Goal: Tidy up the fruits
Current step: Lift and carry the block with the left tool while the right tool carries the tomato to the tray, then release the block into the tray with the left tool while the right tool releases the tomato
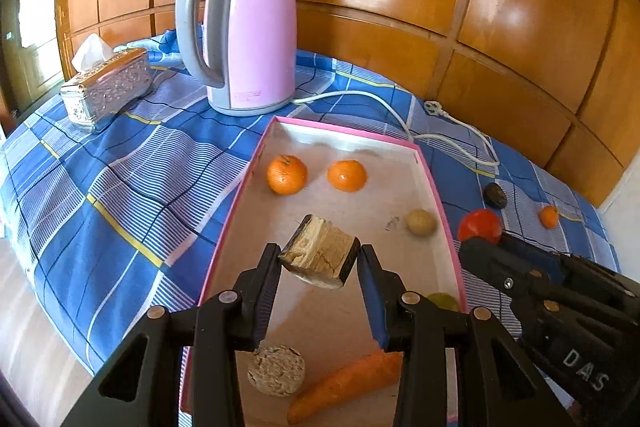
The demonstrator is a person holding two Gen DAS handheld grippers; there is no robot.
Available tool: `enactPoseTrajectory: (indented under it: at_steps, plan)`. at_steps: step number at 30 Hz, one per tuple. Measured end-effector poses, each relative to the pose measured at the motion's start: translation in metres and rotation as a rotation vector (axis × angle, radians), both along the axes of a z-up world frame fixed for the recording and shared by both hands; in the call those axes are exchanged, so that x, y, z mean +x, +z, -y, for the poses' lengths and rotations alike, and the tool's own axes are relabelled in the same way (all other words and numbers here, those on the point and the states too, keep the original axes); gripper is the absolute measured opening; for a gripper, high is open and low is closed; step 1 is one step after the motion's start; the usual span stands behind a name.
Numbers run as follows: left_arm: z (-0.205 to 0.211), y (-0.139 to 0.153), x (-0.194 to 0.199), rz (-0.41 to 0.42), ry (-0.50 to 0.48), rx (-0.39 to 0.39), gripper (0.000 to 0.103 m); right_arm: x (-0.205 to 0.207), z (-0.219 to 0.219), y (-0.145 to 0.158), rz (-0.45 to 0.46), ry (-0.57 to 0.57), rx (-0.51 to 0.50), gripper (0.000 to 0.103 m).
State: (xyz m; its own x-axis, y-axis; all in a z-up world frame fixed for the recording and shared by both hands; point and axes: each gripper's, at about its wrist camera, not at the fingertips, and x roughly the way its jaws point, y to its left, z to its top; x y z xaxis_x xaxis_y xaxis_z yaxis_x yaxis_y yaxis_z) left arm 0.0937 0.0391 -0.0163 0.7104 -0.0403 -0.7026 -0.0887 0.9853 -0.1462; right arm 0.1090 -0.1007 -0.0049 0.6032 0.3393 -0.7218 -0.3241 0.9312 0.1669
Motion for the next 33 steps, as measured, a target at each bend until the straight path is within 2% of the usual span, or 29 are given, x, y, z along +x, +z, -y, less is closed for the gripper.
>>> enactPoseTrajectory:
  at_steps: [11,15,20,33]
  plan:
    - [-0.006,-0.001,0.005,-0.002,0.028,0.006,0.039,0.01,-0.016,0.001,0.015,0.022,-0.005,0.029]
    - [-0.007,-0.001,0.006,-0.005,0.032,0.006,0.04,0.009,-0.014,0.002,0.018,0.017,-0.002,0.029]
    - [-0.01,-0.002,0.005,-0.003,0.05,0.011,0.044,0.013,-0.012,-0.001,0.011,-0.007,-0.003,0.03]
    - [-0.011,-0.009,-0.002,-0.029,0.062,0.001,0.045,0.004,-0.001,-0.012,-0.026,-0.045,0.014,0.032]
